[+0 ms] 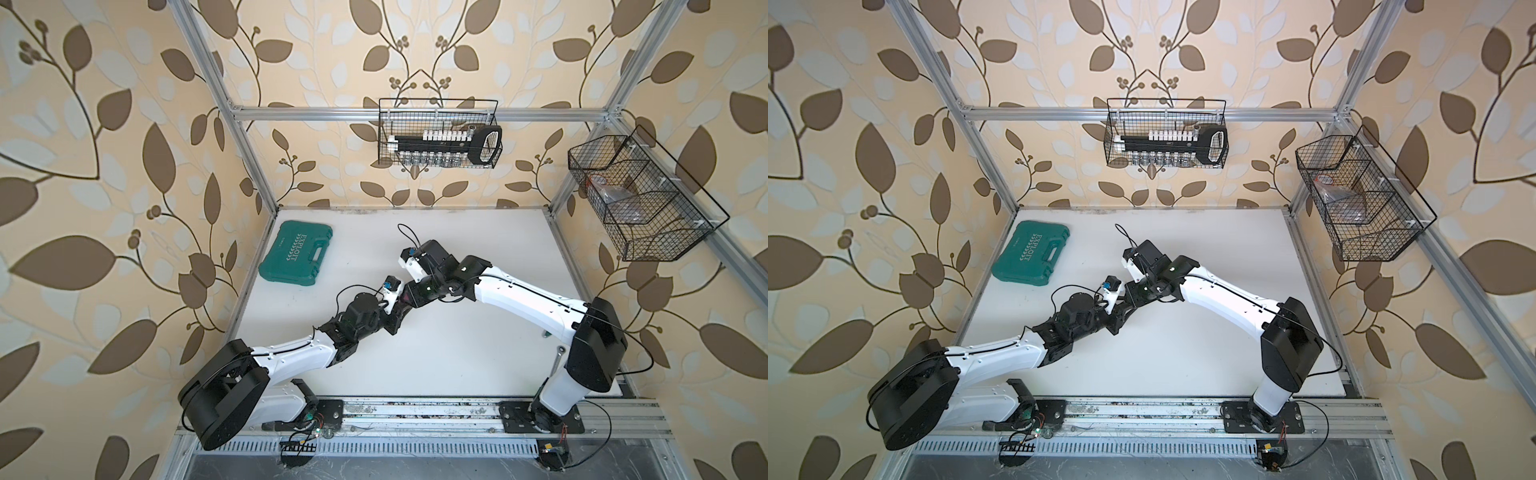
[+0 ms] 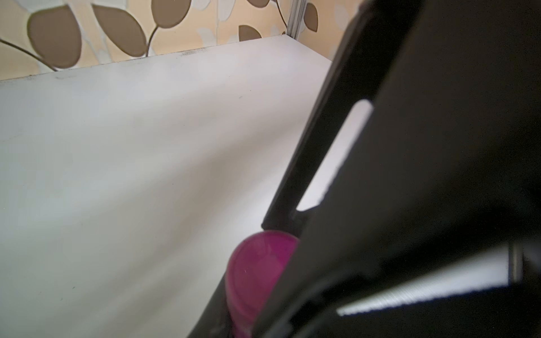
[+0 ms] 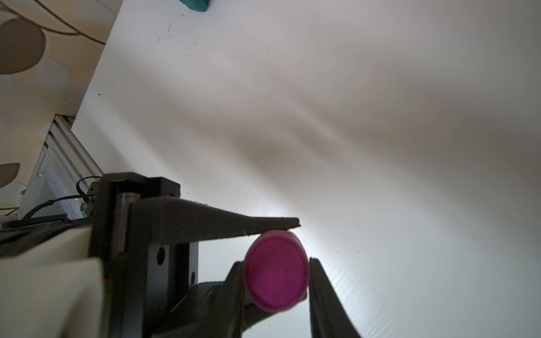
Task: Close the paint jar lid
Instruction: Screw the lid onto the paint jar, then place the paint jar at the center of the board.
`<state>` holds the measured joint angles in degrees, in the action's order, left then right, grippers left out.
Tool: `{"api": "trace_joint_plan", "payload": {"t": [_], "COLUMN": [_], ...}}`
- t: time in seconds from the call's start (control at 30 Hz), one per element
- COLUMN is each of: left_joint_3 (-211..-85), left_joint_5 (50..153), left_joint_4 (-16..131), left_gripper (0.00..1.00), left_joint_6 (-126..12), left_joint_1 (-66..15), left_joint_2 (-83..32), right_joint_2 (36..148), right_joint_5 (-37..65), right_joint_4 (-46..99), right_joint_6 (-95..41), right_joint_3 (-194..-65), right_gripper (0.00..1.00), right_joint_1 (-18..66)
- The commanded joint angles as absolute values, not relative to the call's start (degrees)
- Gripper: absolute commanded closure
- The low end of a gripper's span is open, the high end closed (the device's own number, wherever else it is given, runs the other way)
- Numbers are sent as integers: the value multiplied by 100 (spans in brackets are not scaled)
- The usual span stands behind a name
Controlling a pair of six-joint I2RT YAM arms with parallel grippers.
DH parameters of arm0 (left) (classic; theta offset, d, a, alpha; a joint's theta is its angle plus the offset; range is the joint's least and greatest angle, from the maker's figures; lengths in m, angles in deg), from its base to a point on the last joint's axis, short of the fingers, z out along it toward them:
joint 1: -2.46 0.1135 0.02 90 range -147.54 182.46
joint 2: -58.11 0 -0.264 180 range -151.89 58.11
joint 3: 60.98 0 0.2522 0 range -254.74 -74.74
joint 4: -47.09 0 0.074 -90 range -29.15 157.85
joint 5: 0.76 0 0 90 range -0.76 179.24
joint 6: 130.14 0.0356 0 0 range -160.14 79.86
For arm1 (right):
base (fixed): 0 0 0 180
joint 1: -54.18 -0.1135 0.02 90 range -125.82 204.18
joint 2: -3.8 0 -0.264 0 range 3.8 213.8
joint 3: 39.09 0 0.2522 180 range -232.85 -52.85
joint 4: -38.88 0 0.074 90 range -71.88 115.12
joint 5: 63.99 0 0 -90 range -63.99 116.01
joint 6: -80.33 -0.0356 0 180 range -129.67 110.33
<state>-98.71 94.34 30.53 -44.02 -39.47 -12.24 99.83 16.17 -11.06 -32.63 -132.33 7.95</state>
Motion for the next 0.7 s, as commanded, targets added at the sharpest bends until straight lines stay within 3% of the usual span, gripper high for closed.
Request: {"api": "trace_joint_plan", "payload": {"t": [0.0,0.13,0.3,0.5,0.67], "left_joint_3": [-9999,-9769,-9562,-9023,-9004], "left_joint_5": [9800,10757,11568,11054,10736], "left_joint_4": [1977,2041,1845,704,849], "left_gripper": [100,100,100,100,100], "left_joint_6": [-3423,-3678,-3778,-3851,-3672], "left_joint_1": [-4189,-3720,-3498,-3503,-3636], "left_joint_2": [-864,-625,-633,-689,-519], "right_joint_2": [9765,9067,8554,8567,8878], "right_joint_5": [817,429,42,-283,-94], "right_joint_4": [-726,-997,-1815,-2138,-2111], "right_joint_6": [-3566,-3058,-2257,-2233,-2443], "right_joint_3": [-13239,-12964,-13062,-13142,-13252], "right_gripper": [52,39,34,33,32], "right_joint_1": [585,1121,1730,1987,1523]}}
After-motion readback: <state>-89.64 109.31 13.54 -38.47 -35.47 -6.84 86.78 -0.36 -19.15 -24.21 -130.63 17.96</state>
